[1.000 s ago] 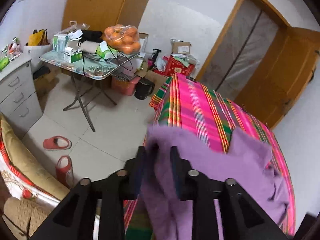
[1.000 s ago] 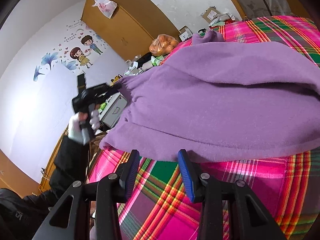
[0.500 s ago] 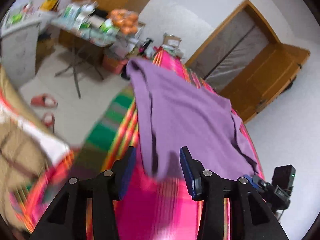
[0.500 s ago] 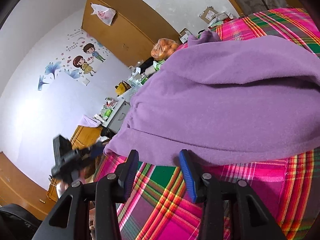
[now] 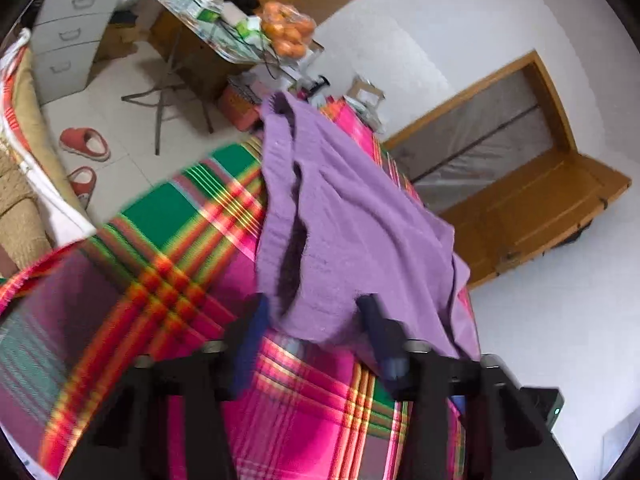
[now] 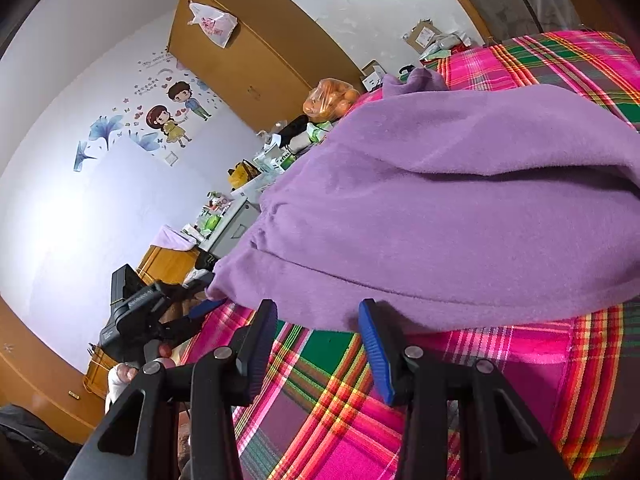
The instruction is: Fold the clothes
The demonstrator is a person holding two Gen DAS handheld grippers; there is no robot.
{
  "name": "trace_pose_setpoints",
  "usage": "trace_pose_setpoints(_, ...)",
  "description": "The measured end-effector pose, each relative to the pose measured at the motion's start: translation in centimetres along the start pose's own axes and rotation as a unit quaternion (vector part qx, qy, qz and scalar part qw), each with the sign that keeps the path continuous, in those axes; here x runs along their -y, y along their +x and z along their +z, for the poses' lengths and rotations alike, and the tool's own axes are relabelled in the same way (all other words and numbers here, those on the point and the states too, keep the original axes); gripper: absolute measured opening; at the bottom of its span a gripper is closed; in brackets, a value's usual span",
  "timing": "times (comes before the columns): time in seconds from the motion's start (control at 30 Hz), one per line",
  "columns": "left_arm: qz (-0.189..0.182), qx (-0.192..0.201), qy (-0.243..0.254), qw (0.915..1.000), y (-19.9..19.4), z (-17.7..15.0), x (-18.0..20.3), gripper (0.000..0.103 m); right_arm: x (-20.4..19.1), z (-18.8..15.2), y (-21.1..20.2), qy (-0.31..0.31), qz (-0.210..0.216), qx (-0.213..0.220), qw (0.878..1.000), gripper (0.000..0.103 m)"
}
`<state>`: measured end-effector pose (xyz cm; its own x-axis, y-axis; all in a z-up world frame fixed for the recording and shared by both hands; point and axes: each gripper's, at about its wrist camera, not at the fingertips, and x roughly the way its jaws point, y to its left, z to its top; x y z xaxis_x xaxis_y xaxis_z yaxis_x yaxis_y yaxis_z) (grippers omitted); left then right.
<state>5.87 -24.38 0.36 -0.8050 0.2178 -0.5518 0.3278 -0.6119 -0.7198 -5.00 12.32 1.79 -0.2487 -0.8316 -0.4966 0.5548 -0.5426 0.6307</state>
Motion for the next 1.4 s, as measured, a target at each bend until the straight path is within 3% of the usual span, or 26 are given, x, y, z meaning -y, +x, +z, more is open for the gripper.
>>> trace_pose_setpoints(0.17,0.018,0.056,-0.009,0.9982,-2.6,1.3,-1.5,0.019,-0.9,-0.2,0.1,-0.013,-0.003,-0.010,1.000,0.044)
trace_pose_setpoints(0.37,0.051,0.127,-0.042,0.9897,-7.4,3.5,-5.2,0.016,-4.1,1.3,0.2,-0.068,-0.007,0.004,0.998,0.044)
trace_pose_setpoints(0.43,0.059,0.130,-0.046,0.9887,-7.9,3.8,-6.1,0.016,-5.2,2.0,0.2,-0.088,-0.008,0.010,0.996,0.044)
trace_pose_setpoints(0.57,0.072,0.097,-0.037,0.9920,-6.5,3.7,-6.8,0.016,-7.3,3.2,0.3,-0.127,-0.013,0.021,0.992,0.044)
trace_pose_setpoints(0.73,0.055,0.079,-0.044,0.9944,-6.6,3.6,-8.5,0.019,-6.7,4.7,1.5,-0.161,-0.114,0.023,0.980,0.044)
trace_pose_setpoints(0.8,0.054,0.079,-0.044,0.9945,-6.6,3.4,-8.5,0.022,-5.6,4.9,1.6,-0.171,-0.174,0.028,0.969,0.046)
trace_pose_setpoints(0.87,0.056,0.079,-0.041,0.9944,-6.4,3.1,-8.3,0.022,-4.6,4.9,1.8,-0.169,-0.208,0.023,0.963,0.048)
trace_pose_setpoints(1.07,0.063,0.085,-0.033,0.9939,-6.2,3.0,-7.9,0.022,-2.6,4.2,3.6,-0.197,-0.247,-0.034,0.948,0.051)
trace_pose_setpoints(1.3,0.068,0.085,-0.033,0.9935,-6.2,3.0,-7.8,0.022,-3.3,4.0,7.1,-0.268,-0.290,-0.079,0.915,0.053)
trace_pose_setpoints(1.33,0.069,0.085,-0.033,0.9935,-6.2,3.0,-7.7,0.022,-3.3,4.0,7.2,-0.275,-0.295,-0.080,0.911,0.046)
trace_pose_setpoints(1.37,0.070,0.085,-0.032,0.9934,-6.2,3.0,-7.7,0.022,-3.2,4.1,6.8,-0.274,-0.307,-0.075,0.908,0.019)
trace_pose_setpoints(1.4,0.070,0.085,-0.032,0.9934,-6.2,3.0,-7.7,0.022,-3.0,4.2,6.5,-0.272,-0.319,-0.069,0.905,0.008)
